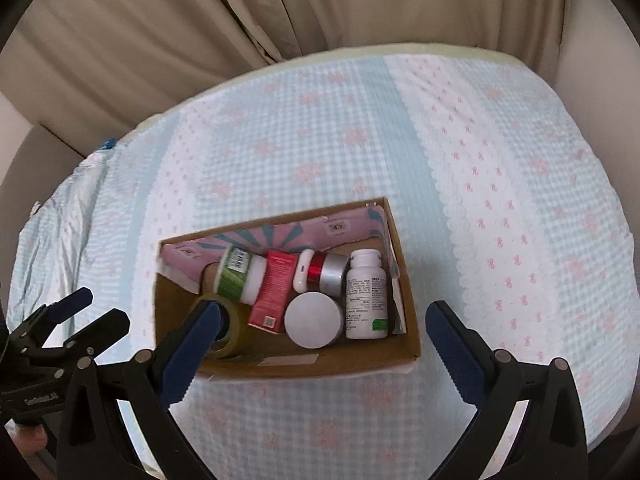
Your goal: Organize rigid objects
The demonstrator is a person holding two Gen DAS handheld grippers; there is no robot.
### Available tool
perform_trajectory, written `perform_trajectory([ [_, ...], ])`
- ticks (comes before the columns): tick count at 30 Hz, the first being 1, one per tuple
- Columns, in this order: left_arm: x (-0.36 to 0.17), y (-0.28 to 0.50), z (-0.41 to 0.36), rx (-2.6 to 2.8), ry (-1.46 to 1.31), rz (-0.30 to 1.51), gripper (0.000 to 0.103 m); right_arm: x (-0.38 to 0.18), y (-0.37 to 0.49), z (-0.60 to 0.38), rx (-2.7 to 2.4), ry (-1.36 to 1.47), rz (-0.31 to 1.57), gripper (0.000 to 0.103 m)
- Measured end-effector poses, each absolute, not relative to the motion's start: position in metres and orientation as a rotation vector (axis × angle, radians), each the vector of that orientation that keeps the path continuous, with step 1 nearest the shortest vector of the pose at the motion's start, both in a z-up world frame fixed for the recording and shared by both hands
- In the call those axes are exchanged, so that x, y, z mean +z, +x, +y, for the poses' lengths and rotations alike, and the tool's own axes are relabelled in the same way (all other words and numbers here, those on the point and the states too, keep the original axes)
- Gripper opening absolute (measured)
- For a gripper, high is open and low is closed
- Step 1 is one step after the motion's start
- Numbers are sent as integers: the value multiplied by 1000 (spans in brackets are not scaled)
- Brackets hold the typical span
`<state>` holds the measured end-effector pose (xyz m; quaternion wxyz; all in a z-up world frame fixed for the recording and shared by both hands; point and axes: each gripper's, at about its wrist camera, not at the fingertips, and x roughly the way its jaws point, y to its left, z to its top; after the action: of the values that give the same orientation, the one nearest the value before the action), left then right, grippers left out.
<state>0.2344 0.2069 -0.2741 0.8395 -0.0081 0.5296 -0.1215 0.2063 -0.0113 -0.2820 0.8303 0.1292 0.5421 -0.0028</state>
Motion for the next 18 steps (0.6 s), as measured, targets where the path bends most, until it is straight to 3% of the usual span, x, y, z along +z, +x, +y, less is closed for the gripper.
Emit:
perform_trajectory([
  [18, -62, 102, 168, -73, -101, 725, 103, -76, 102, -51, 61, 102, 860, 102],
])
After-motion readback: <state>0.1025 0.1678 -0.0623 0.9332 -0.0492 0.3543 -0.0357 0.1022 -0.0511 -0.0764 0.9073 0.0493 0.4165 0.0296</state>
